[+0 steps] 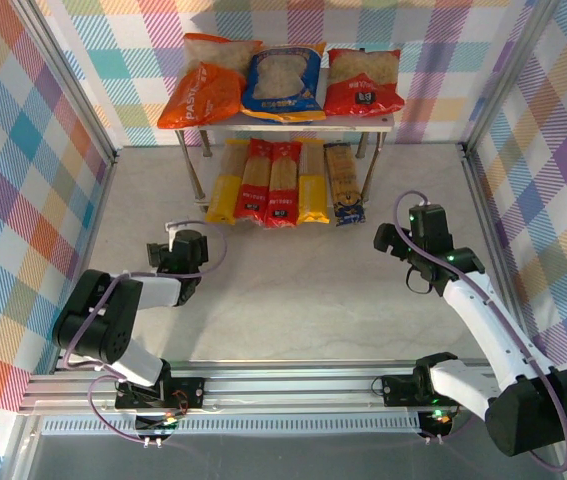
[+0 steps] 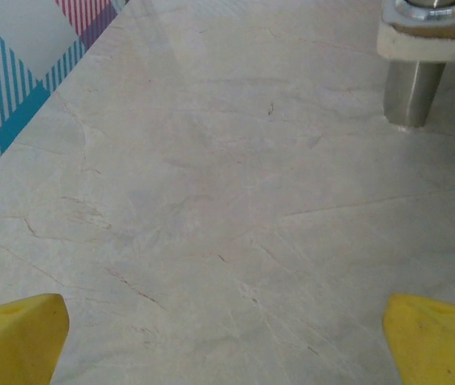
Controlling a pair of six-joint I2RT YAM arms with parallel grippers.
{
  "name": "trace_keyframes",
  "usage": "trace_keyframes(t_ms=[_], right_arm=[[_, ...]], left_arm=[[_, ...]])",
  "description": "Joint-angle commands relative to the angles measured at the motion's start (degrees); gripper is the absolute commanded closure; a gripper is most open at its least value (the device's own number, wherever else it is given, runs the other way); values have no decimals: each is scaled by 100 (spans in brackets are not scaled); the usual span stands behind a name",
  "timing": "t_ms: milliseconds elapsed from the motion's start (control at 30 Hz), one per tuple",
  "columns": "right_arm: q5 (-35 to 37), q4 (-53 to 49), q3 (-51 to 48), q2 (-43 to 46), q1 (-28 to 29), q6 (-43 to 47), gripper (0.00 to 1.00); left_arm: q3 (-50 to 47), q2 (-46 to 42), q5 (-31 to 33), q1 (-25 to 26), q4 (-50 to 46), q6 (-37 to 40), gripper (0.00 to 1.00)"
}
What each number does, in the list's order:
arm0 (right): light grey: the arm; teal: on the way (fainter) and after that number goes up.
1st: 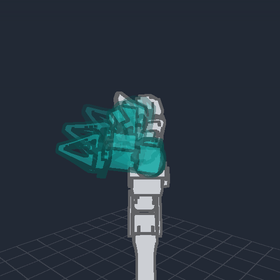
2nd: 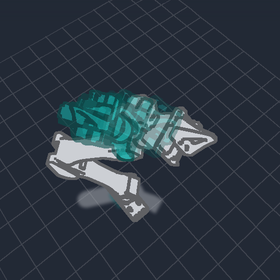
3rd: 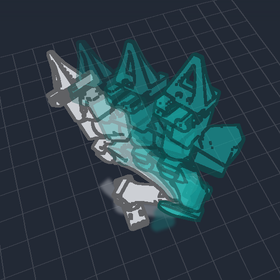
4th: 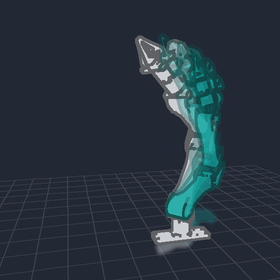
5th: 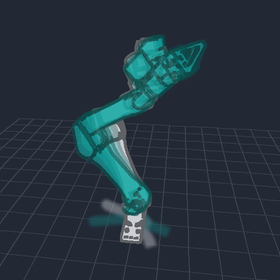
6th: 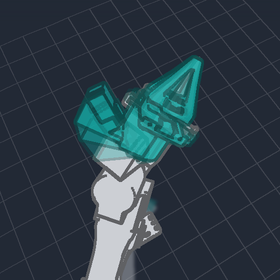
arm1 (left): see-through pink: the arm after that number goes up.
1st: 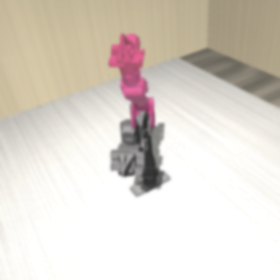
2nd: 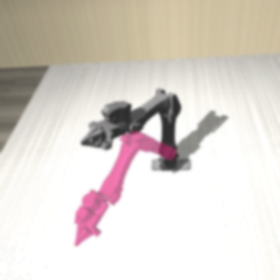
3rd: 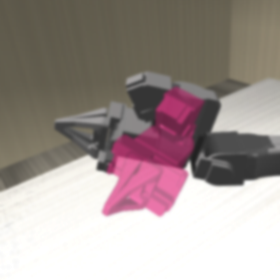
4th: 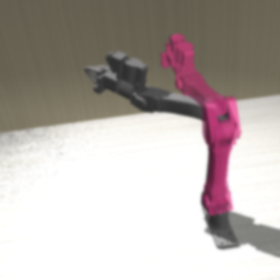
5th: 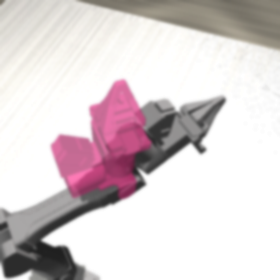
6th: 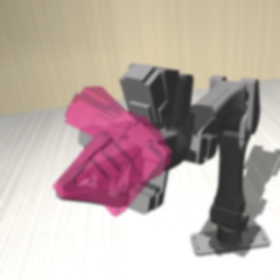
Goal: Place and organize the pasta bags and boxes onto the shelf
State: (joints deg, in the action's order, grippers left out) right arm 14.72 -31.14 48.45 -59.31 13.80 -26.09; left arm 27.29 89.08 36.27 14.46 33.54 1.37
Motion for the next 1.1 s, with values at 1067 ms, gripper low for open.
trace_keyframes(t_ms=[1067], right_arm=[[49,4411,-1927,-866,-972,1374,1]], left_arm=[[-884,171,-1911,-470,2630,365,0]])
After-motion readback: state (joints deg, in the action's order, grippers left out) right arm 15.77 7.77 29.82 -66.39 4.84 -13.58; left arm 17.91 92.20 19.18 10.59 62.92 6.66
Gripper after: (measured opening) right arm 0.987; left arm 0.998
